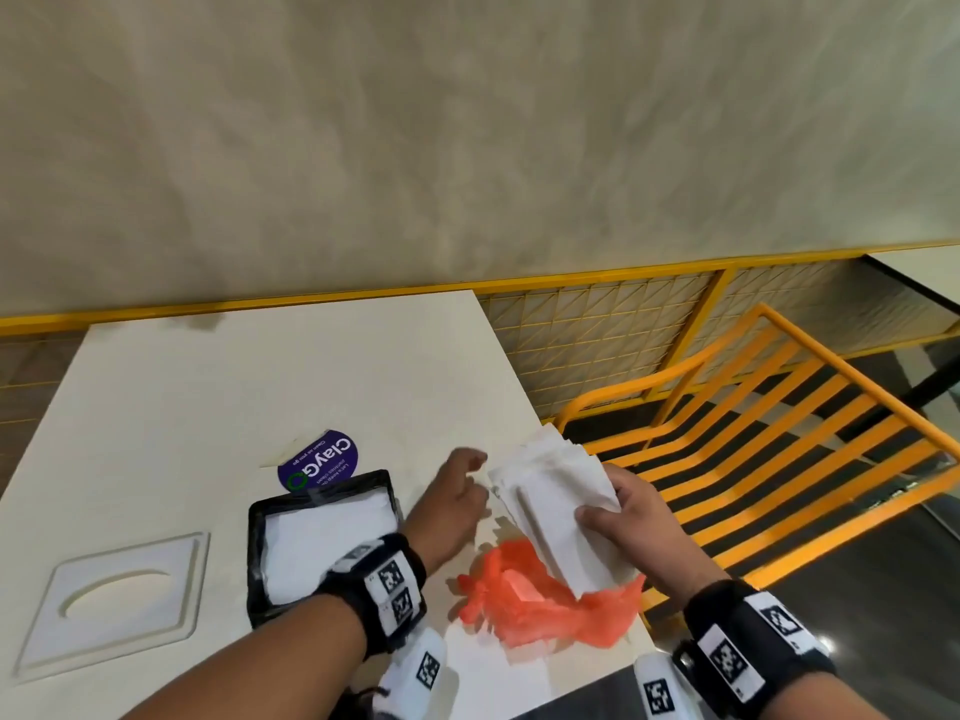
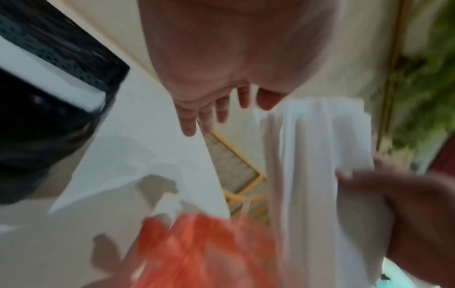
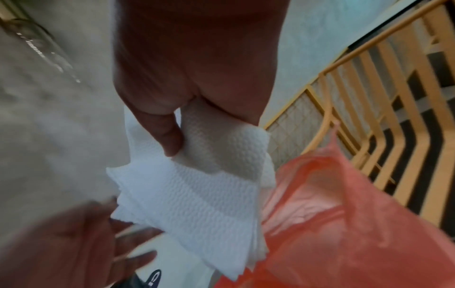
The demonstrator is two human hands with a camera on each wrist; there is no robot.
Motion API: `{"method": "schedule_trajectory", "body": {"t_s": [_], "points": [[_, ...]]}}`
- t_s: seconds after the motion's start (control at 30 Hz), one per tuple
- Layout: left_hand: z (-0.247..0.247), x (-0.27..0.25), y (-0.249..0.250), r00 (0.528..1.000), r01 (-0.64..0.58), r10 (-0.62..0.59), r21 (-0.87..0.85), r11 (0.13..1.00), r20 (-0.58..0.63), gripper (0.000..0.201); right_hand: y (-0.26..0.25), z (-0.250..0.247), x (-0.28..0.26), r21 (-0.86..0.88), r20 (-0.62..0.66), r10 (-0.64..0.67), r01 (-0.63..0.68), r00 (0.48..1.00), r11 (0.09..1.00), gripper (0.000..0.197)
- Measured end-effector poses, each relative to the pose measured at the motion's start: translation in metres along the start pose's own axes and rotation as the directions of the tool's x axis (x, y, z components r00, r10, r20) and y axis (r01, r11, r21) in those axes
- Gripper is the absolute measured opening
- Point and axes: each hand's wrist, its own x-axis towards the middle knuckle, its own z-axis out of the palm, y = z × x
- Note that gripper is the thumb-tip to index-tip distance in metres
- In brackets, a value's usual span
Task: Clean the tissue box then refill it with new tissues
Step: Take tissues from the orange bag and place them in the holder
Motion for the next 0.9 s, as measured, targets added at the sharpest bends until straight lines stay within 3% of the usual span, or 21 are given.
{"method": "schedule_trajectory", "body": {"t_s": [0.07,0.1,0.17,0.23,0.33,0.4,0.47,0.53,0.63,0.73,0.8,0.9], "points": [[-0.027,-0.001,0.016,0.998,-0.048,0.041,-0.201,0.978,-0.037,0.040,-0.018,0.011,0.005,-0.028,0.052,-0.016,0.018,0.999,0.999,0.034],[-0.039,-0.002,0.021,0.997,-0.073,0.073,-0.197,0.978,-0.006,0.059,-0.025,0.017,0.007,-0.042,0.083,-0.031,0.035,0.996,0.999,0.034],[-0.065,-0.013,0.031,0.990,-0.087,0.092,-0.055,0.995,0.108,0.091,-0.045,0.033,0.012,-0.079,0.160,-0.072,0.086,0.984,0.993,0.032],[-0.085,-0.026,0.036,0.982,-0.108,0.092,0.091,0.990,0.166,0.100,-0.065,0.052,0.018,-0.120,0.228,-0.107,0.137,0.968,0.983,0.030],[-0.111,-0.042,0.028,0.989,-0.099,0.077,0.180,0.979,0.126,0.084,-0.092,0.081,0.025,-0.157,0.305,-0.165,0.220,0.938,0.963,0.029],[-0.130,-0.052,0.016,0.995,-0.082,0.070,0.165,0.983,0.076,0.055,-0.106,0.100,0.029,-0.134,0.346,-0.187,0.246,0.919,0.960,0.034],[-0.147,-0.060,0.006,0.997,-0.065,0.057,0.161,0.985,0.050,0.031,-0.110,0.115,0.033,-0.094,0.374,-0.180,0.230,0.910,0.969,0.038],[-0.163,-0.071,-0.002,0.999,-0.038,0.037,0.098,0.994,0.010,0.023,-0.108,0.131,0.037,-0.054,0.387,-0.126,0.159,0.913,0.986,0.038],[-0.181,-0.081,-0.016,0.998,0.016,-0.019,-0.041,0.999,-0.058,0.038,-0.099,0.150,0.039,0.089,0.378,-0.011,-0.024,0.926,0.996,0.036],[-0.193,-0.087,-0.035,0.987,0.106,-0.126,-0.185,0.977,-0.100,0.052,-0.094,0.168,0.035,0.296,0.355,0.068,-0.181,0.932,0.938,0.035],[-0.195,-0.090,-0.047,0.975,0.166,-0.197,-0.262,0.951,-0.097,0.047,-0.093,0.177,0.036,0.362,0.325,0.079,-0.201,0.942,0.910,0.032],[-0.192,-0.095,-0.061,0.966,0.215,-0.233,-0.156,0.964,-0.111,0.068,-0.094,0.190,0.043,0.306,0.240,0.103,-0.176,0.965,0.936,0.029]]}}
